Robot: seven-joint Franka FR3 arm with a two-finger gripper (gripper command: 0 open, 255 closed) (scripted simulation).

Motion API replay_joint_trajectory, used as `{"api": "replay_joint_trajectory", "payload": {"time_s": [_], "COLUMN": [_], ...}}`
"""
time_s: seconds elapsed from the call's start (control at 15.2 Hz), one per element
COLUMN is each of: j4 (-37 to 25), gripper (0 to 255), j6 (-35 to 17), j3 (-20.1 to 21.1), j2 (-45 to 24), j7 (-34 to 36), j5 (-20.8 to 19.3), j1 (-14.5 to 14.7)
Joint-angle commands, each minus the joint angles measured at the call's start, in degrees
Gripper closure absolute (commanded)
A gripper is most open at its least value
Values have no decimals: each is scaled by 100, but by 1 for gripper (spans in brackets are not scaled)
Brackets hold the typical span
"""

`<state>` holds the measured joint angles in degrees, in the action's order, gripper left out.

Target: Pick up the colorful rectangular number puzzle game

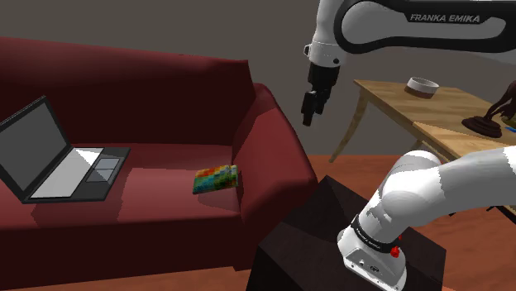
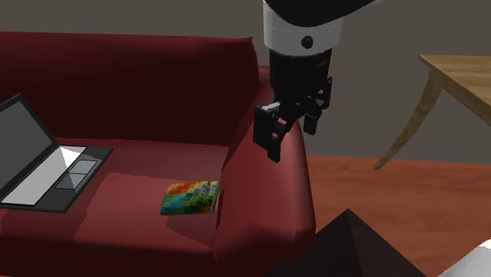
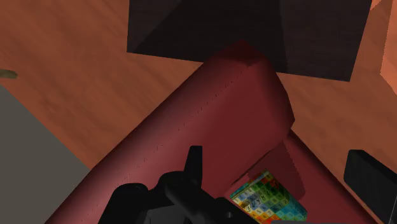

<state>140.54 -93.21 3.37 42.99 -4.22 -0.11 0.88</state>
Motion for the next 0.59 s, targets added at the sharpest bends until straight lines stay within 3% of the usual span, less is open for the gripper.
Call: {"api": "replay_joint_trajectory", "payload": {"time_s": [0.0, 0.53], "j4": [0, 885], "gripper": [0, 0], "j6": [0, -1899], "j3": [0, 1566], "j2": [0, -519], "j7": [0, 1248], "j5": [0, -645], "j1": [0, 170]}}
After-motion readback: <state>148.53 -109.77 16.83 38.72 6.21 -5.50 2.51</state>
